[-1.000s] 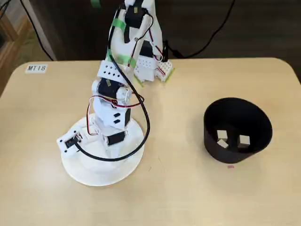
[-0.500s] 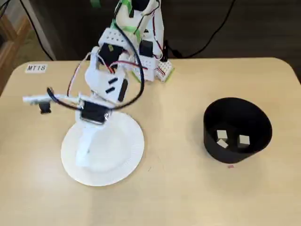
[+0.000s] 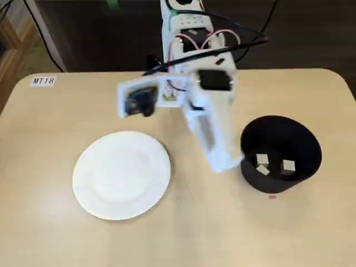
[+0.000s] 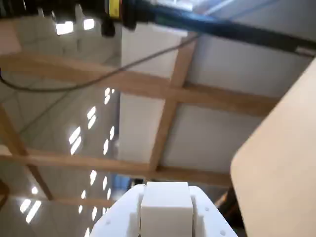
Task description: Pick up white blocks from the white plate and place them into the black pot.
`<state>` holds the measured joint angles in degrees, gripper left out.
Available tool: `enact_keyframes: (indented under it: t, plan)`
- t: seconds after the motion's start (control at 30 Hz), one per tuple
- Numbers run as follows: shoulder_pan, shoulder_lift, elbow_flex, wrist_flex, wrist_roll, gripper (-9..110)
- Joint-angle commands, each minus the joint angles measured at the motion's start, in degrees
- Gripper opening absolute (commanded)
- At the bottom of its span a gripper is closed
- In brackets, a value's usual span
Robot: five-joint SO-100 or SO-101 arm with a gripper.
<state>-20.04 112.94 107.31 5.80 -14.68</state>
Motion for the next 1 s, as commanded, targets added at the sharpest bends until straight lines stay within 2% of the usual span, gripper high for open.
enact_keyframes:
  t: [0.0, 0.23, 0.4, 0.73, 0.97]
  plan:
    - [-6.6, 7.4, 6.2, 2.9, 0.0, -2]
    - [-16.5, 17.6, 25.1, 9.3, -0.4, -2]
    - [-17.7, 24.3, 36.1, 9.0, 0.2, -2]
    - [-17.1, 25.4, 39.0, 7.1, 0.4, -2]
    - [-15.6, 19.2, 36.9, 5.0, -1.0, -1]
